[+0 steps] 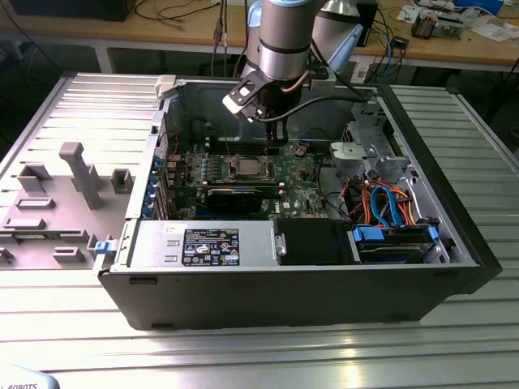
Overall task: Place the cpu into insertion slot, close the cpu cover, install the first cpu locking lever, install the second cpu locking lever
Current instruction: 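Close the cpu cover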
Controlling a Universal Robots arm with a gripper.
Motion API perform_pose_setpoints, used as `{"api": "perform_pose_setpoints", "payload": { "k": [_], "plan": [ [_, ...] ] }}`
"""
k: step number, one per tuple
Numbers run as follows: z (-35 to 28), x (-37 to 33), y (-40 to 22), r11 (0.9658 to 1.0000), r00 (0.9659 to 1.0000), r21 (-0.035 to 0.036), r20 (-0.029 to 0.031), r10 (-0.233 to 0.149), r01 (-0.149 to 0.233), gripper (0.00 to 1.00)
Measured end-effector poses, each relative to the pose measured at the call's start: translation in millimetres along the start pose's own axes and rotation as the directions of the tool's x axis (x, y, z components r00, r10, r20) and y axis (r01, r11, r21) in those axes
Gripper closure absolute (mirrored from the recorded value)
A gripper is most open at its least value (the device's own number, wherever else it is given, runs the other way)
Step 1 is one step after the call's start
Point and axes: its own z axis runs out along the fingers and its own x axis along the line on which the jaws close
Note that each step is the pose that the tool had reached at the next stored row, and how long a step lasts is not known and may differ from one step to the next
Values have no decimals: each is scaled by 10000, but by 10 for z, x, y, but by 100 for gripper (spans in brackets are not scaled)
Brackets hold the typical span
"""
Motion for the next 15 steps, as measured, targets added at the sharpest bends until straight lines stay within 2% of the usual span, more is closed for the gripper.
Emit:
{"api": "perform_pose_setpoints", "payload": {
  "k": [1,4,7,12,15],
  "plan": [
    [4,0,-22,10000,10000,-1,-4,-3,3,89],
    [27,-8,-154,10000,10000,-3,-12,-4,4,89],
    [43,-10,-239,10000,10000,-4,-11,-4,4,89],
    [64,-12,-347,10000,10000,-4,-14,-4,4,89],
    [77,-12,-389,10000,10000,-4,-14,-5,5,89]
  ]
}}
